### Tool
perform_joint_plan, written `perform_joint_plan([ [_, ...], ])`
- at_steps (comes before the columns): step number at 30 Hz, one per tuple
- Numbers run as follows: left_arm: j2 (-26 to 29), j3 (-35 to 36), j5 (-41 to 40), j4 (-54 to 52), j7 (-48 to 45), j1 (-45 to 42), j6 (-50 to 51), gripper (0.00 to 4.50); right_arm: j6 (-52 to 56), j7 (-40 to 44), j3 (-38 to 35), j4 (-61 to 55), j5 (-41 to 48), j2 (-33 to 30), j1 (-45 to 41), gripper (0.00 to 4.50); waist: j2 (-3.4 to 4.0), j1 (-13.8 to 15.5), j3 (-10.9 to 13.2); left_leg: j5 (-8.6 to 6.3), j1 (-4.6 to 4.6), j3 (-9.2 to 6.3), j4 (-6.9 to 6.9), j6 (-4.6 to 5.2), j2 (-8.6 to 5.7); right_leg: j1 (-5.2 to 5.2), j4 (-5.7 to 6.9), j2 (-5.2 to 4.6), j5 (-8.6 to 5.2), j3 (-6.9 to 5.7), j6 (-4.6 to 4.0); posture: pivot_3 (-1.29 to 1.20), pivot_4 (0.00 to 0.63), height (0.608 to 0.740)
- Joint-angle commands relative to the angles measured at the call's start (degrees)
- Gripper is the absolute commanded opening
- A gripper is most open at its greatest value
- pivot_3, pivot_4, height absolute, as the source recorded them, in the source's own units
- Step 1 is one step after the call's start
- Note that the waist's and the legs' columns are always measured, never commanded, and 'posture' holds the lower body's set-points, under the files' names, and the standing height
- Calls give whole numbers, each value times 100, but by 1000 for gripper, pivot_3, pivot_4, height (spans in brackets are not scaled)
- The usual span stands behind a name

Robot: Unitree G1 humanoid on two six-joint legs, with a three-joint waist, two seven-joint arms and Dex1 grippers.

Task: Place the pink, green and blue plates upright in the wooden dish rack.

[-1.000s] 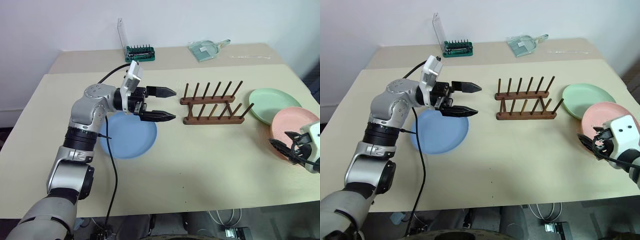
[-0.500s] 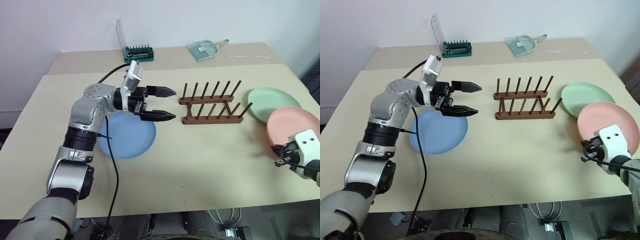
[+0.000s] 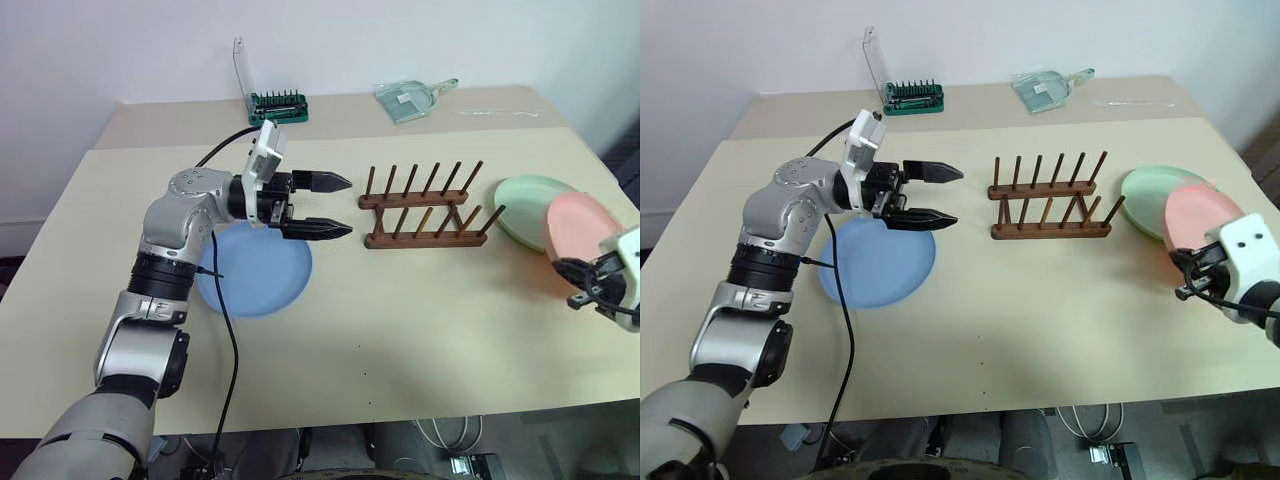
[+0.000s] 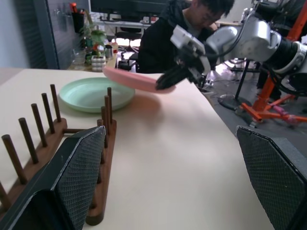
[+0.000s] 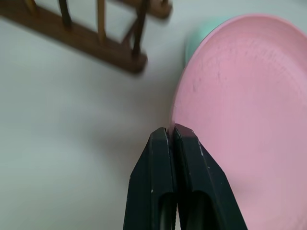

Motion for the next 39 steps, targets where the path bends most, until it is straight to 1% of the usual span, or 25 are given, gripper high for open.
perform_joint_plan([
  [1, -24, 109, -54, -47, 28, -205, -99, 4500, 298, -52, -644, -222, 747, -100, -760, 47, 0, -2, 0, 0, 1, 0, 0, 0, 0, 0, 0, 0, 0, 0, 0, 0, 150, 740],
  [3, -41, 127, -71, -12, 15, -228, -119, 4500, 421, -65, -800, -157, 1171, -56, -1218, 47, 1, -5, 1, 0, 0, 0, -2, 0, 2, -1, 0, 0, 0, -1, -1, 0, 150, 740],
  [4, -56, 139, -69, 8, 25, -240, -142, 4500, 578, -97, -889, -99, 1529, 1, -1521, 47, 0, -3, 1, 0, -1, 0, -2, 0, 2, -2, 0, 0, 0, -1, -1, 0, 150, 740],
  [7, -114, 206, -91, 47, 63, -276, -239, 4500, 1035, -16, -1131, 382, 3061, 242, -2593, 47, -3, -6, 2, 0, -1, -2, -2, 0, 3, -1, -3, 0, 1, -2, -2, 0, 150, 740],
  [9, -135, 204, -86, 89, 79, -306, -253, 4500, 1317, 69, -1165, 948, 3853, 284, -3227, 47, -4, -12, 4, 0, -2, -1, -2, 1, 4, -1, -8, 0, 5, -2, -6, 0, 150, 740],
  [11, -139, 200, -89, 94, 88, -309, -247, 4500, 1525, 351, -1006, 1425, 4270, 219, -3585, 47, -4, -6, 3, 0, -3, -1, -3, 2, 3, -2, -8, 0, 7, -2, -7, 0, 150, 740],
  [13, -127, 208, -104, 30, 123, -279, -216, 4500, 1635, 542, -783, 2049, 4447, 218, -3951, 47, -4, 4, 3, -1, -3, -6, -4, 3, 5, -2, -6, 0, 7, -7, -8, 0, 150, 740],
  [18, 44, 308, -178, -400, 310, -36, -29, 4500, 1510, 1400, -104, 3488, 4046, 42, -4346, 47, -2, -20, 2, -6, -7, 0, -5, 10, 3, -8, -8, -1, 11, -6, -7, 0, 150, 740],
  [21, 178, 358, -222, -589, 383, 109, 117, 4500, 1582, 1943, 117, 3994, 3969, -133, -4481, 47, 5, -24, 2, -6, -14, 1, -7, 10, 4, -19, -4, -1, 11, -5, -7, 0, 150, 740],
  [24, 273, 427, -288, -857, 504, 290, 248, 4500, 1575, 2432, 451, 4667, 3689, -315, -4646, 47, 8, -33, 4, -6, -18, 3, -6, 10, 3, -23, -3, -1, 11, -5, -6, 0, 150, 740],
  [27, 318, 446, -337, -994, 581, 388, 312, 4500, 1586, 2921, 754, 5020, 3451, -433, -4723, 47, 7, -47, 4, -7, -18, 4, -5, 9, 4, -23, -3, -1, 12, -4, -7, 0, 150, 740],
  [33, 334, 419, -388, -1049, 619, 407, 356, 4500, 1624, 3253, 906, 5585, 3107, -539, -4913, 47, 8, -111, 4, -6, -18, 6, -3, 8, 4, -22, -1, -2, 13, -4, -6, 0, 150, 740],
  [39, 316, 370, -335, -968, 585, 358, 299, 4500, 1698, 3338, 1061, 5994, 2762, -547, -5009, 47, 9, -169, 3, -7, -19, 7, -3, 7, 3, -23, -2, -2, 13, -4, -6, 0, 150, 740],
])
